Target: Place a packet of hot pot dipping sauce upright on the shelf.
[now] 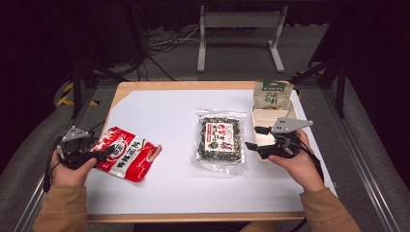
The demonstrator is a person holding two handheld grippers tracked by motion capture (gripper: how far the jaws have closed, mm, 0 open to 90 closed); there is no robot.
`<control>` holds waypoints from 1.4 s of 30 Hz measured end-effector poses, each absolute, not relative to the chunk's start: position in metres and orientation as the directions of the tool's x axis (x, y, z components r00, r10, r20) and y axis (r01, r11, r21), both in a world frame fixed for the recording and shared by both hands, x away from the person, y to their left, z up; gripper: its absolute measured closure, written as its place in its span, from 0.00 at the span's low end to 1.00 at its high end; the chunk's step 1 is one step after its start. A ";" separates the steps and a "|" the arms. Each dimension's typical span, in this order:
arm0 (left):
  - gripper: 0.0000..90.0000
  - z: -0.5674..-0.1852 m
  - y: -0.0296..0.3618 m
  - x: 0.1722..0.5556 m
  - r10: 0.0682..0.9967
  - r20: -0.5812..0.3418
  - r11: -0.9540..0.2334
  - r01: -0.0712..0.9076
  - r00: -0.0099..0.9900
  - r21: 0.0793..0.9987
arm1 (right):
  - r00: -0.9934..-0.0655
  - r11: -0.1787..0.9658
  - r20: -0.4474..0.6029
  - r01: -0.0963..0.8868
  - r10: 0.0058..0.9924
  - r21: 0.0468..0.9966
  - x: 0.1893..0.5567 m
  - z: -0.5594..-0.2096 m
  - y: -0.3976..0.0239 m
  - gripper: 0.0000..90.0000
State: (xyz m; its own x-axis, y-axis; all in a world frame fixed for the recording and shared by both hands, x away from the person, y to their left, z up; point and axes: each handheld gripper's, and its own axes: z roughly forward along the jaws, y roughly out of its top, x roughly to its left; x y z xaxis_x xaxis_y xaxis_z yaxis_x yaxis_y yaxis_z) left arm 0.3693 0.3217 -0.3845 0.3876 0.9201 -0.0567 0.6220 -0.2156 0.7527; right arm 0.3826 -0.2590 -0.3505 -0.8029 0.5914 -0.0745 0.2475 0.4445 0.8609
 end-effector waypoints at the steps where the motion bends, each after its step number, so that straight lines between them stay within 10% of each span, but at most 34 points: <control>1: 0.19 -0.386 0.324 0.371 0.926 -0.057 -0.208 0.634 0.372 0.745 | -0.803 0.448 -0.078 0.246 0.591 0.860 0.383 -0.351 -0.259 0.37; 42: 0.18 -0.442 0.369 0.398 0.925 -0.333 0.012 0.862 0.183 0.507 | -0.817 0.483 -0.101 0.232 0.568 0.844 0.382 -0.358 -0.250 0.38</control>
State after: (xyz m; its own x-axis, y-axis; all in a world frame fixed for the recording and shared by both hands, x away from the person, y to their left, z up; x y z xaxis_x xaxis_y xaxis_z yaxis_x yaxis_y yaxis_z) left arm 0.3979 0.3685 -0.4419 0.1828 0.9251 -0.3328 0.8616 0.0122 0.5075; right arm 0.3819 -0.2504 -0.3583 -0.8168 0.5681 -0.1006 0.2319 0.4830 0.8443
